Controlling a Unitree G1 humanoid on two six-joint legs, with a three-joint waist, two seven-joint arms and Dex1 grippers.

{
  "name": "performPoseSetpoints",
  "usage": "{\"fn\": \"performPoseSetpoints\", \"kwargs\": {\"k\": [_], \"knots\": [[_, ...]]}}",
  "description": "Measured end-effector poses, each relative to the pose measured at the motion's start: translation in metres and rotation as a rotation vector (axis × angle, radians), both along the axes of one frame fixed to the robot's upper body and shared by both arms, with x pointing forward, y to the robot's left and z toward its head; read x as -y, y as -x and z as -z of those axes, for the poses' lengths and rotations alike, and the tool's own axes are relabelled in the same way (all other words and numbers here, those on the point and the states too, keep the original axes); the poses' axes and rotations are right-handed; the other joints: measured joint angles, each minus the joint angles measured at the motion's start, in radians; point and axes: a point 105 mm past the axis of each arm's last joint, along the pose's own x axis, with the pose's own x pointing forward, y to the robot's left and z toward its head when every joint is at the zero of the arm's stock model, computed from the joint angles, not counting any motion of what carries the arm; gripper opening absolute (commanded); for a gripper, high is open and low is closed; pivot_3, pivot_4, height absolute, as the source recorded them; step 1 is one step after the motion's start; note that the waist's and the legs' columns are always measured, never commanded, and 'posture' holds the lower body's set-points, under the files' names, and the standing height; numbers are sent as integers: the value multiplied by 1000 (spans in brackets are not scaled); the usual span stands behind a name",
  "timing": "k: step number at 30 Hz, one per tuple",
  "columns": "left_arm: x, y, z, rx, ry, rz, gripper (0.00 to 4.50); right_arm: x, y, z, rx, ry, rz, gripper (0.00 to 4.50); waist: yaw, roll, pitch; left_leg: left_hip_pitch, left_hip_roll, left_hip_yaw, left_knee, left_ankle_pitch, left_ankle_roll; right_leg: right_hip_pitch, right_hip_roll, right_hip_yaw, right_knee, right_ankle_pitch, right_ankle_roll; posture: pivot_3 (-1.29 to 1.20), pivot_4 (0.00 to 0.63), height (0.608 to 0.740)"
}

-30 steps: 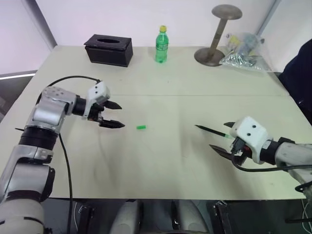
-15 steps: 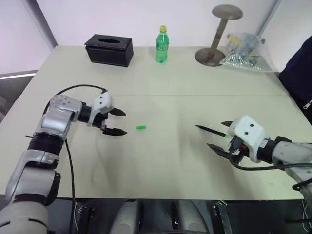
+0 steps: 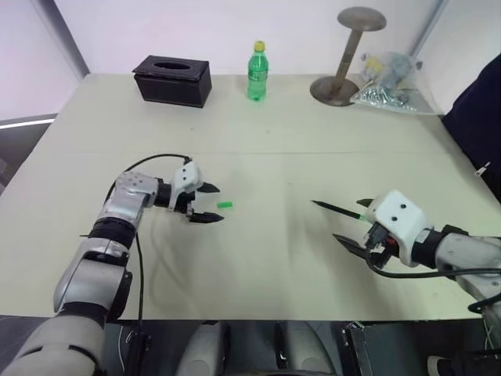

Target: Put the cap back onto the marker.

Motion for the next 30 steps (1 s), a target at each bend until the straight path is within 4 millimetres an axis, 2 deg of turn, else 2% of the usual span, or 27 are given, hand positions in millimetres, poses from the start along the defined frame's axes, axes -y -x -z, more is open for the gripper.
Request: {"fn": "performPoseSetpoints", "kwargs": {"k": [10,18,30], "knots": [[4,-7,0,93,-42,22,4480,3,5,2,-5,-2,33,4500,3,0,-1,3,0,-1,1,0,0,4,0,0,1,0,0,0,150,740],[15,-9,1,103,-27,30,4480,5,7,-1,-2,-2,47,4500,25,0,-2,4,-1,-1,1,0,0,5,-1,-1,1,0,0,0,150,740],[31,-8,2,98,18,50,4480,5,7,-1,-7,-1,51,4500,24,0,-2,3,-1,-2,1,0,0,6,-1,-2,0,0,0,0,150,740]]}}
